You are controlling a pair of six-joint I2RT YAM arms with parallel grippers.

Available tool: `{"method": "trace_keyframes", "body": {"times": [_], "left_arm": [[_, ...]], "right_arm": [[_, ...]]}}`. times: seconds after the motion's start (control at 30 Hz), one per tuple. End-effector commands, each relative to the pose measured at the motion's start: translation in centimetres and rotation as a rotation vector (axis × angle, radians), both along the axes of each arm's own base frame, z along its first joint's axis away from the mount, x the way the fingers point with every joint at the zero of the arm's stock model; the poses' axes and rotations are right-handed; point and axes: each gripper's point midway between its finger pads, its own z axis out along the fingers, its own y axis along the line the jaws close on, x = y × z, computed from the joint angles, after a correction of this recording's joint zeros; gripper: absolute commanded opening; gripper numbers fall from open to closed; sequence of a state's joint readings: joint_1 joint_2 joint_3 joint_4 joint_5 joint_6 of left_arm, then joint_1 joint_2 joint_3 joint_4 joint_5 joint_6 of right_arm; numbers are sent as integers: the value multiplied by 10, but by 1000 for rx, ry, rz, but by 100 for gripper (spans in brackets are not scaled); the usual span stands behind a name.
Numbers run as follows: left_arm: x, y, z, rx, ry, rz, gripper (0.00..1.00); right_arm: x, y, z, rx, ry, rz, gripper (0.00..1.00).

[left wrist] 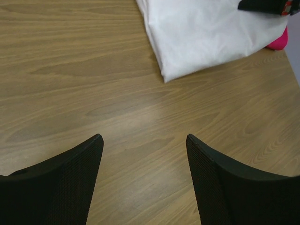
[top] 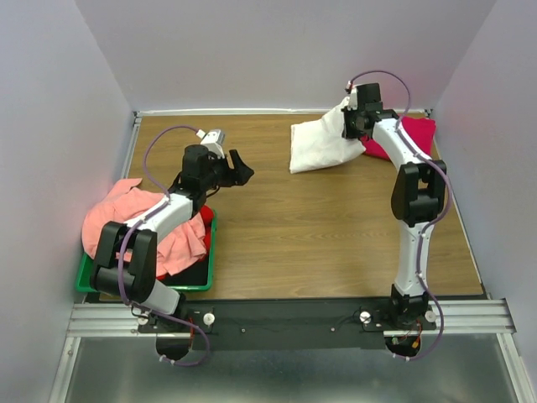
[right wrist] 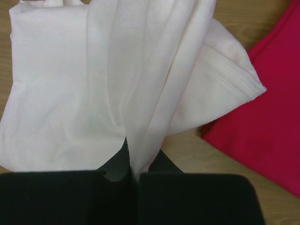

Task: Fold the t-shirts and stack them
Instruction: Neatly place the folded tshirt to the corner

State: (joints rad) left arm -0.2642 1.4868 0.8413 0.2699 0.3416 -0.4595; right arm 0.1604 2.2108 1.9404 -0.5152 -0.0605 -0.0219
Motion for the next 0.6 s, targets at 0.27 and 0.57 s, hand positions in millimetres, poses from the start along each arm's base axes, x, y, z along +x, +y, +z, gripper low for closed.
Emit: {"method": "trace_keyframes", "body": {"times": [0.27, 0.57], "left_arm": [[-9, 13, -23, 62, 57, 47, 80], [-11, 14, -32, 73, 72, 46, 80]], "right_arm": [[45, -85, 54, -199, -110, -161, 0], [42, -112, 94, -220, -171, -205, 1]]}}
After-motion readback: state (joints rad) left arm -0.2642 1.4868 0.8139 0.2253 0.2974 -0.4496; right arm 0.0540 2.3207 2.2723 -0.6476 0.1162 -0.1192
